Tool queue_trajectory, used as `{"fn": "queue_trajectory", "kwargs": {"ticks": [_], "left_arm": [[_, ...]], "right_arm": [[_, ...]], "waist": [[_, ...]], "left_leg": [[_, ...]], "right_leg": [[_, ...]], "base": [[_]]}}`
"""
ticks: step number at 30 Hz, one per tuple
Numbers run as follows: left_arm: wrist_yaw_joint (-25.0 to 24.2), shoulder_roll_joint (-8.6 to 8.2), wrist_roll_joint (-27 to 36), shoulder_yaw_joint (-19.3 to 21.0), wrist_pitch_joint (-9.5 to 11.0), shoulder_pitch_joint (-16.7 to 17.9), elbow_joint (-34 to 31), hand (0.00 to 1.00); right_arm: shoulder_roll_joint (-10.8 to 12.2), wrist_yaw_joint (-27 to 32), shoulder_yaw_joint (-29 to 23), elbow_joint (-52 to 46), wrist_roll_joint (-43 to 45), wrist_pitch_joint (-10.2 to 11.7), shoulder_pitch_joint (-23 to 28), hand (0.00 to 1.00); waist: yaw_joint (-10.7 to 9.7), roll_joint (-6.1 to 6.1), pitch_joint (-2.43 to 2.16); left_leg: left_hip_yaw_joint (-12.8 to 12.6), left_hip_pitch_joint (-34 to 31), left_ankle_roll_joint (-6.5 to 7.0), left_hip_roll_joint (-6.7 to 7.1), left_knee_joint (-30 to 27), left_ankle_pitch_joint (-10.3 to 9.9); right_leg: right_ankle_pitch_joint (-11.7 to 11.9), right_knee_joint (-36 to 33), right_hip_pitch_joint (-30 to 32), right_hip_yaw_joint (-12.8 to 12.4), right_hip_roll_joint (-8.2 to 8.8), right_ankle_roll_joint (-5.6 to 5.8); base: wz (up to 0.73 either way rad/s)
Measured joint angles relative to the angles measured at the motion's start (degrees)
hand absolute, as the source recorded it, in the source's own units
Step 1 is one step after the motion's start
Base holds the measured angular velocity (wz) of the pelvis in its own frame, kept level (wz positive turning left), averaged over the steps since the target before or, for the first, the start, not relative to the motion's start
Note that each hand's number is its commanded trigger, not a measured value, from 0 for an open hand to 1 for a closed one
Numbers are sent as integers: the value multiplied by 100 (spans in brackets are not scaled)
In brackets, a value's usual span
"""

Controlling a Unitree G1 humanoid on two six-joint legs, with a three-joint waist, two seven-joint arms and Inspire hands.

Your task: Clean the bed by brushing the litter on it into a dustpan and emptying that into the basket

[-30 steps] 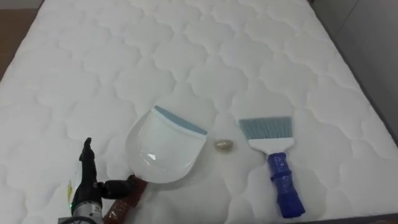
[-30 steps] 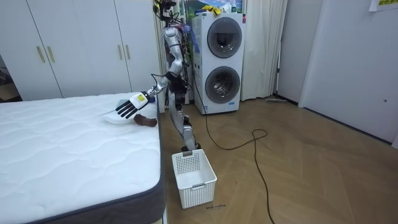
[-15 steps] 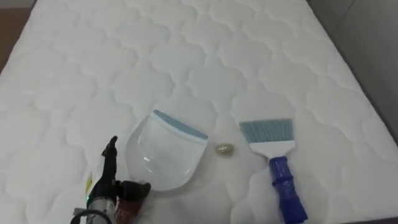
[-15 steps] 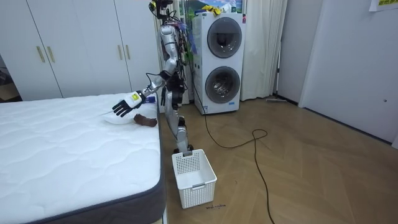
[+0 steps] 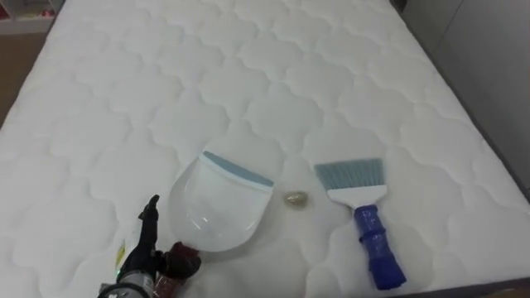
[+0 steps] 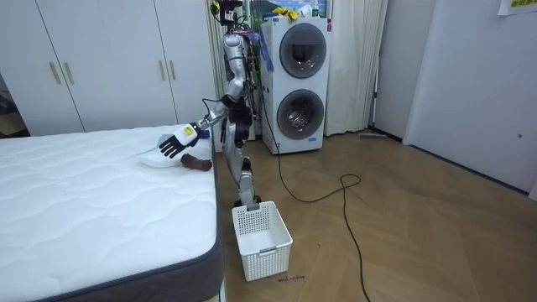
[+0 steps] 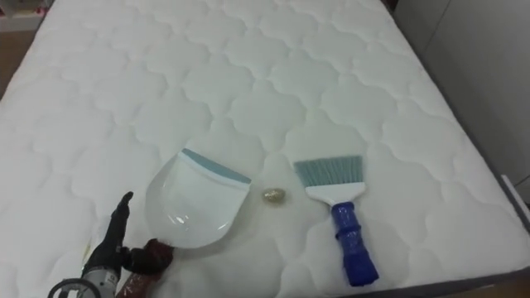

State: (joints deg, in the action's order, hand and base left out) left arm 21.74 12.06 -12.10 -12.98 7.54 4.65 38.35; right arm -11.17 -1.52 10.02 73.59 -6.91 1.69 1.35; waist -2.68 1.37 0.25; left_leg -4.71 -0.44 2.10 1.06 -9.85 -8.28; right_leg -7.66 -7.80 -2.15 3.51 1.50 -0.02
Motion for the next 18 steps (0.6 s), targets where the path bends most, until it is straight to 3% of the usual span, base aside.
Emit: {"fn": "queue_trajectory", "kwargs": {"ticks": [18], "left_arm": [[-2, -13, -203, 1, -1, -1, 218, 0]], "right_arm": [[0, -1, 0, 3, -24, 5, -9, 0]], "waist": [[1, -7, 6]], "left_leg": [[3, 8, -3, -6, 22, -9]], "right_leg": [[-6, 12, -58, 137, 3, -2]], "base": [[1]]}}
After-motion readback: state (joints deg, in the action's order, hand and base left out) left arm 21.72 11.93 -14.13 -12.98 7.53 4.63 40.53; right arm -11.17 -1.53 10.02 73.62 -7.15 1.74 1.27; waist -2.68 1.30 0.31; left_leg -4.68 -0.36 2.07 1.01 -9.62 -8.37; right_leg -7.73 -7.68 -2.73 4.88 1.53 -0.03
